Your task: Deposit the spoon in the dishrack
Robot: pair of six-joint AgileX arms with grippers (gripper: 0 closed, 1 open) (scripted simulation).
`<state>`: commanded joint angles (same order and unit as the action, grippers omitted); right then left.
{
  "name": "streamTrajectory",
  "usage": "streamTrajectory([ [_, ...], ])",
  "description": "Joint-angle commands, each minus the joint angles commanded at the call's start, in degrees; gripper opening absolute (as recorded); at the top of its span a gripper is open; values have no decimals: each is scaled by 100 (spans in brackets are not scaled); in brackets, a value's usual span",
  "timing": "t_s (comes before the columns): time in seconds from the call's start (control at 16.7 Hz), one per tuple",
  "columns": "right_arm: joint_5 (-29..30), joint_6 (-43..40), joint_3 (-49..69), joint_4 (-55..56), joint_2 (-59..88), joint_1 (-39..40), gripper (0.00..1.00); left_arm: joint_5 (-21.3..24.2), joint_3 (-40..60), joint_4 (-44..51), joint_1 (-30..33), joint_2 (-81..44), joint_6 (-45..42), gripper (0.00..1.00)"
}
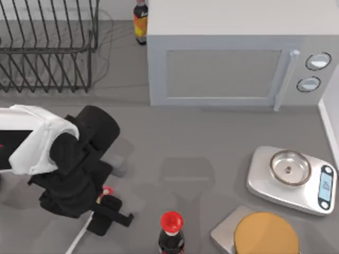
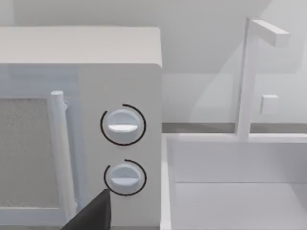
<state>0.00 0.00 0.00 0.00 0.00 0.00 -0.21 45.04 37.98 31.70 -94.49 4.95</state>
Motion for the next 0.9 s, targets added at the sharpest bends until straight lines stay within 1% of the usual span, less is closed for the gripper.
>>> streamTrajectory([
  [0.12,0,0,0,0,0,0,100,-1,321,326,9,38,22,0],
  [0.24,0,0,0,0,0,0,100,-3,837,896,17,119,49,0],
  [0.54,0,0,0,0,0,0,100,-3,2384,3118,51,464,75,0],
  [0.66,0,0,0,0,0,0,100,-3,2954,3874,63,637,73,0],
  [0.78,0,0,0,0,0,0,100,-3,3414,4385,62,817,71,0],
  [0.9,0,0,0,0,0,0,100,-3,3677,4655,54,948,69,0],
])
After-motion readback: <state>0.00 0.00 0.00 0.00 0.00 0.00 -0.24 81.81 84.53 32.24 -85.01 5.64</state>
